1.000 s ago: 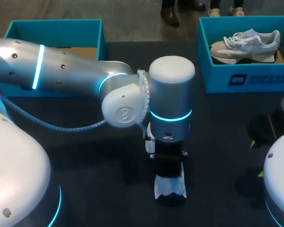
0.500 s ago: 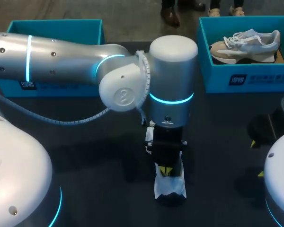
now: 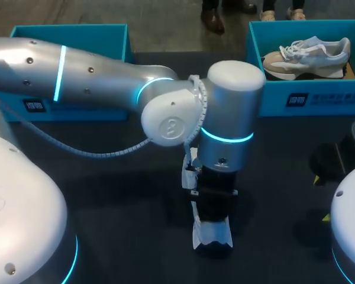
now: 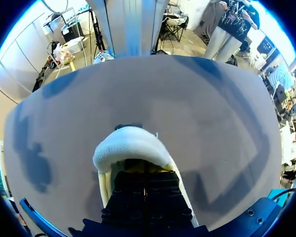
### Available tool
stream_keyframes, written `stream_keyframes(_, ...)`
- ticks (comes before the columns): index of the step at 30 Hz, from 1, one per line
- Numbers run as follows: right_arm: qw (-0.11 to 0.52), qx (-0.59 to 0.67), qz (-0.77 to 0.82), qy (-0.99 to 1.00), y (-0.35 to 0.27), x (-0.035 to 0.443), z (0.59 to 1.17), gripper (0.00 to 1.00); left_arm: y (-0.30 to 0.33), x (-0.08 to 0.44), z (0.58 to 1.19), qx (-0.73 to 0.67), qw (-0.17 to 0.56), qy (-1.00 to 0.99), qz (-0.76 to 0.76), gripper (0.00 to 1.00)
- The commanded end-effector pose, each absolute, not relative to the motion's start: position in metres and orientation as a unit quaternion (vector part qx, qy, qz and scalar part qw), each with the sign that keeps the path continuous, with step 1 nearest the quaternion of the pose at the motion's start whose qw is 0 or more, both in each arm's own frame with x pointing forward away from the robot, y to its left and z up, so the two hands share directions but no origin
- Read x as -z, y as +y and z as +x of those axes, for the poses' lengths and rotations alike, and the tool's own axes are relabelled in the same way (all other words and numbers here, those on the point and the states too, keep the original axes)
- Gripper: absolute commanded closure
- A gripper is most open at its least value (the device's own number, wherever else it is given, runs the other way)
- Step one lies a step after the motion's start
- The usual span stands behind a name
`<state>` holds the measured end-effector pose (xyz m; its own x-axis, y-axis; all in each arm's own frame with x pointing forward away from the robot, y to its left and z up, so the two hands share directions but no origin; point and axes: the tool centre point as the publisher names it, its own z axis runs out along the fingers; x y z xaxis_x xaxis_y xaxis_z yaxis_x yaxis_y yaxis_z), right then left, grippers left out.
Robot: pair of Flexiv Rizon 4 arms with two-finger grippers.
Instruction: Take the shoe out of the shoebox, open the shoe tongue, remove and reinsert the insole, then place the shoe into the shoebox
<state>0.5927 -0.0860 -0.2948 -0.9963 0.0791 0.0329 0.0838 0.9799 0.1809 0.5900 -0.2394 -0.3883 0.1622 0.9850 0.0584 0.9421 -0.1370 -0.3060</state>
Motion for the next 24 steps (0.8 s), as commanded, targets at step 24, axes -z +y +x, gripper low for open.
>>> stream_keyframes(24, 0.01, 0.091, -0.041, -0.995, -0.086, 0.295, 0.59, 0.0, -0.238, 0.384, 0.616, -0.097, 0.059, -0.672, -0.732, 1.0)
